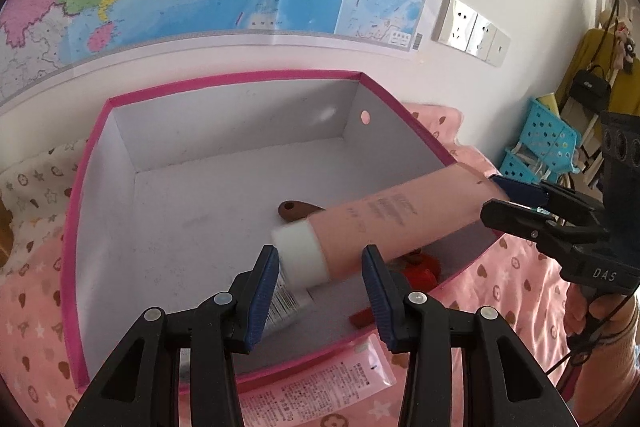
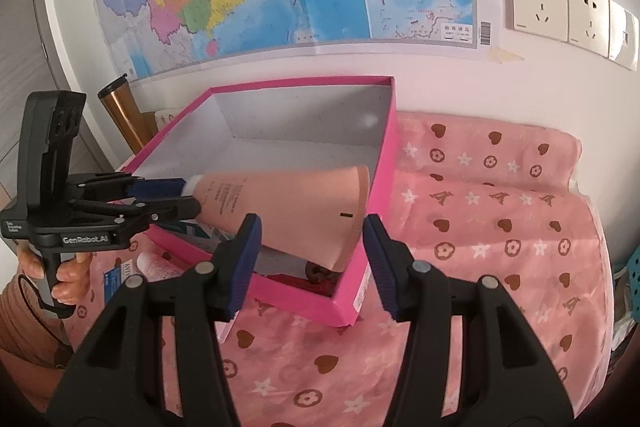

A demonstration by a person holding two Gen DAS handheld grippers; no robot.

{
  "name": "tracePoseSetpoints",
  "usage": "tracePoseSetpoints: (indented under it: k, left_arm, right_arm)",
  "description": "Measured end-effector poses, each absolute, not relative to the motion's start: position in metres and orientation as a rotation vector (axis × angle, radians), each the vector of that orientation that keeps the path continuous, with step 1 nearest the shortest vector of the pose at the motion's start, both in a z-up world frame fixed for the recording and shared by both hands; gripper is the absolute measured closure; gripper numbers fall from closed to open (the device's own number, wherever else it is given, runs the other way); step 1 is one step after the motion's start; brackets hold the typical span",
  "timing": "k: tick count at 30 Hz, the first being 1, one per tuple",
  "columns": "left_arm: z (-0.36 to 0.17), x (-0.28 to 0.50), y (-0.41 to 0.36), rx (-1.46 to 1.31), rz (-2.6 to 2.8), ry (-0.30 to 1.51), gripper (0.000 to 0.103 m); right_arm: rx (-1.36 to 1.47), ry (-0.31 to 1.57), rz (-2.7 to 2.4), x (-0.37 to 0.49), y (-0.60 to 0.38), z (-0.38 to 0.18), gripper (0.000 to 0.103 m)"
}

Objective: Organize rigid objects
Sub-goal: 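Carry the peach-pink tube into the magenta box and open the left tool, then withdraw the left tool from the box toward the remaining items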

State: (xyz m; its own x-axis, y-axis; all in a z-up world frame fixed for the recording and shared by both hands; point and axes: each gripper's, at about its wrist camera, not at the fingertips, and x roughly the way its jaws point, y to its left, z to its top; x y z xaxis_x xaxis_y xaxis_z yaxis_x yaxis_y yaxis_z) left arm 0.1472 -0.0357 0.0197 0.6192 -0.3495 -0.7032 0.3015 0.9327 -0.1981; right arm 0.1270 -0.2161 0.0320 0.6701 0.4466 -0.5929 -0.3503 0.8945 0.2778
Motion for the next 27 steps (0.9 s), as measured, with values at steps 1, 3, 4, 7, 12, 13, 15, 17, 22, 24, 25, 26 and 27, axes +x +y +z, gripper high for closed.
tracePoseSetpoints:
  k: [1,3,4,7,12,13,15,17,22,24,25,26,27]
  left_arm:
    - [0.02,0.148,-0.036,-0.062,-0.378,0.824,0.06]
    - [0.02,0.147,-0.04,-0.045,-0.375,0.821,0.06]
    - [0.02,0.148,-0.041,-0.04,-0.377,0.821,0.06]
    - [0.02,0.146,-0.042,-0.035,-0.387,0.817,0.06]
    - [0.023,0.136,-0.039,-0.027,-0.386,0.791,0.06]
    - [0.024,0.132,-0.037,-0.025,-0.379,0.781,0.06]
    - [0.029,0.124,-0.034,-0.024,-0.381,0.756,0.057]
    - [0.035,0.113,-0.03,-0.021,-0.376,0.726,0.056]
    - [0.047,0.08,-0.014,-0.032,-0.365,0.651,0.05]
    - [0.047,0.068,-0.006,-0.043,-0.355,0.637,0.049]
    - [0.047,0.064,-0.003,-0.045,-0.351,0.634,0.049]
    - [0.045,0.058,0.001,-0.048,-0.343,0.633,0.048]
    - [0.044,0.055,0.003,-0.05,-0.338,0.635,0.048]
  right_arm:
    - [0.147,0.705,0.457,0.127,-0.216,0.032,0.048]
    - [0.142,0.699,0.453,0.127,-0.214,0.033,0.048]
    - [0.137,0.695,0.447,0.127,-0.213,0.033,0.048]
    - [0.14,0.687,0.456,0.124,-0.212,0.035,0.048]
    - [0.147,0.687,0.459,0.117,-0.213,0.034,0.048]
    - [0.15,0.686,0.461,0.115,-0.213,0.034,0.048]
    - [0.161,0.682,0.468,0.11,-0.213,0.034,0.048]
    - [0.177,0.674,0.481,0.104,-0.214,0.034,0.048]
    - [0.211,0.652,0.543,0.084,-0.211,0.035,0.048]
    - [0.222,0.649,0.574,0.075,-0.207,0.033,0.048]
    - [0.226,0.652,0.587,0.072,-0.205,0.032,0.048]
    - [0.231,0.659,0.6,0.068,-0.202,0.029,0.048]
    - [0.232,0.668,0.611,0.066,-0.198,0.026,0.048]
